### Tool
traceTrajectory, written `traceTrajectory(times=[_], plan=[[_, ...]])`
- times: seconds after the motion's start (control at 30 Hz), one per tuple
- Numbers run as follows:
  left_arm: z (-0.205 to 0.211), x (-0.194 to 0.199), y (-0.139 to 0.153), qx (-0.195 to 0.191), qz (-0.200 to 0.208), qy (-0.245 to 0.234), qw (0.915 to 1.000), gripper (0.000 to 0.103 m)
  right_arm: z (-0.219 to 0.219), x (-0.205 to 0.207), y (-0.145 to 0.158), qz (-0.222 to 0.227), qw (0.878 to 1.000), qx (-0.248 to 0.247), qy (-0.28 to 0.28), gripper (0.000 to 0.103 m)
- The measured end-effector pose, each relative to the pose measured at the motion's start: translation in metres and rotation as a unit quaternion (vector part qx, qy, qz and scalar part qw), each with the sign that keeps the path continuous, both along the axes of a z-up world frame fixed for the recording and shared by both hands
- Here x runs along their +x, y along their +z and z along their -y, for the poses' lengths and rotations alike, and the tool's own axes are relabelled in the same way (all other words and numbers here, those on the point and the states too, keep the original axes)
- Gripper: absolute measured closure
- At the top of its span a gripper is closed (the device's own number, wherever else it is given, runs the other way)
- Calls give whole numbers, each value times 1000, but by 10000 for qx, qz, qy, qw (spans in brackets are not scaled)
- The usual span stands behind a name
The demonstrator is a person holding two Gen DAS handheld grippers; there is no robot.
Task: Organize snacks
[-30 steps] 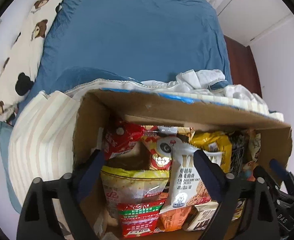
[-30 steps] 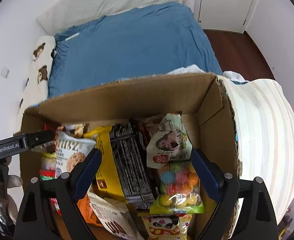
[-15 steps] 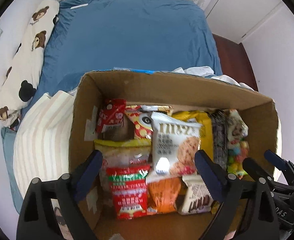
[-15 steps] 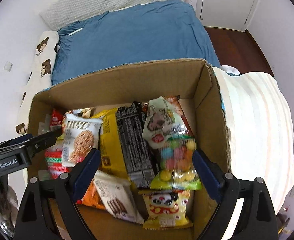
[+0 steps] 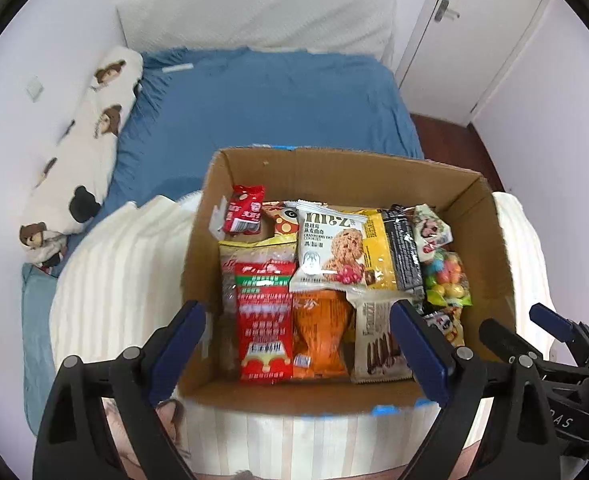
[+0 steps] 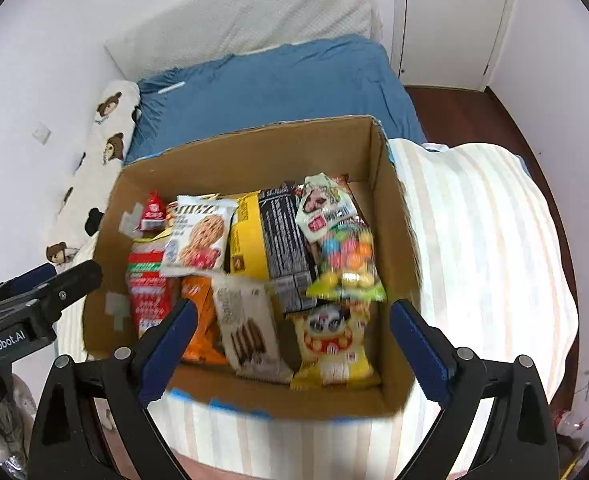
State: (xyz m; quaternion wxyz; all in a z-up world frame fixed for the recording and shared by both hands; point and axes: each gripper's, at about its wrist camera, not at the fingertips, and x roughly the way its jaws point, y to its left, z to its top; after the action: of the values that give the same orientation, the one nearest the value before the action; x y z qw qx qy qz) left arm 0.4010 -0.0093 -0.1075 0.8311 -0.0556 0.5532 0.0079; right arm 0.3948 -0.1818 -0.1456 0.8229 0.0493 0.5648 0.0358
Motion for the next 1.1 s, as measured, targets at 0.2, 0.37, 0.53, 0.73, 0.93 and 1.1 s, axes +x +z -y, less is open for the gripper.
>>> traceTrajectory(times=[0.2,0.37,0.53,0.73,0.93,1.1], plan=[[6,-54,26,121,475,36,9988,9,3,-54,25,428,9991,61,-24,4],[12,-103,39,252,750,74,9968,9,6,-99,53,795,9967,134,-5,4],[18,-147,52,387,1018,98,9940,9,11,-149,83,1224,9925,67,-14,4],[26,-200,76,475,1368,68,9894,9,16,-203,108,1586,9873,-34,2,4],[28,-241,98,530,1571,83,9861,9,20,-255,131,1841,9829,-15,16,4],[26,-270,113,511,1727,198,9834,9,20,-290,149,2070,9783,-38,71,4]])
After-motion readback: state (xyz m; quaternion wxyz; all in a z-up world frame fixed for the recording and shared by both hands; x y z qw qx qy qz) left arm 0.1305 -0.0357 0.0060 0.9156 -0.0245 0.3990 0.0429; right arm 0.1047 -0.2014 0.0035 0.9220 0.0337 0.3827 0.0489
